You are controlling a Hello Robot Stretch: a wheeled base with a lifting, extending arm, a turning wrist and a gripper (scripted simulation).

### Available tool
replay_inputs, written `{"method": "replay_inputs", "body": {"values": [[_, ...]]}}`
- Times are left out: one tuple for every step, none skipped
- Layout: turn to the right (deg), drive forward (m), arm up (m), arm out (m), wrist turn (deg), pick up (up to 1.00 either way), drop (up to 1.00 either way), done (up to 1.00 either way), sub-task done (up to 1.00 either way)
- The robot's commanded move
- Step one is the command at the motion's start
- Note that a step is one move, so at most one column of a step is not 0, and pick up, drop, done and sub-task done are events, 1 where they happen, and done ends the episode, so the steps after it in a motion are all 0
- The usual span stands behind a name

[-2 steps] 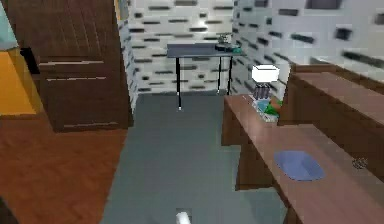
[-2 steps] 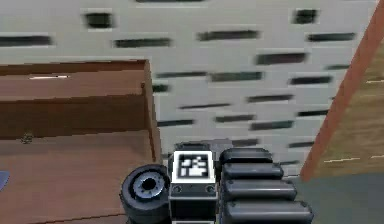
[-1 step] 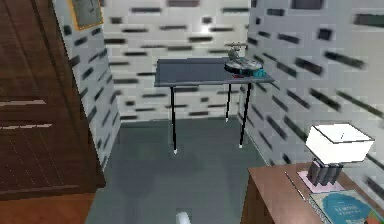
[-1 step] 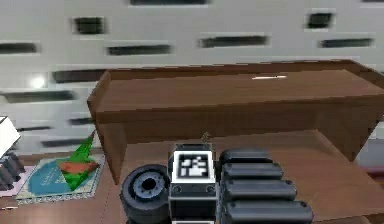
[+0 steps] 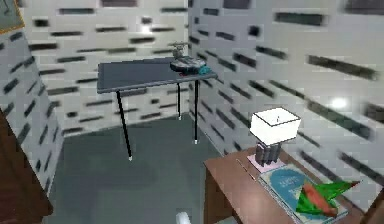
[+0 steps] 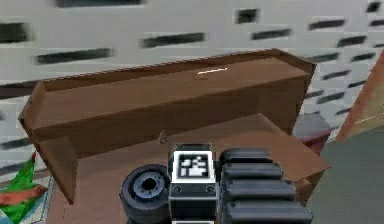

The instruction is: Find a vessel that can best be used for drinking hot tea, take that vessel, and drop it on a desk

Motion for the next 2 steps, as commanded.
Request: {"method": "replay_inputs", "body": {"values": [[0.0, 0.10, 0.00, 0.00, 0.0, 0.00, 0.00, 0.00, 0.00], [45.0, 0.00, 0.00, 0.00, 0.0, 0.00, 0.00, 0.00, 0.00]]}}
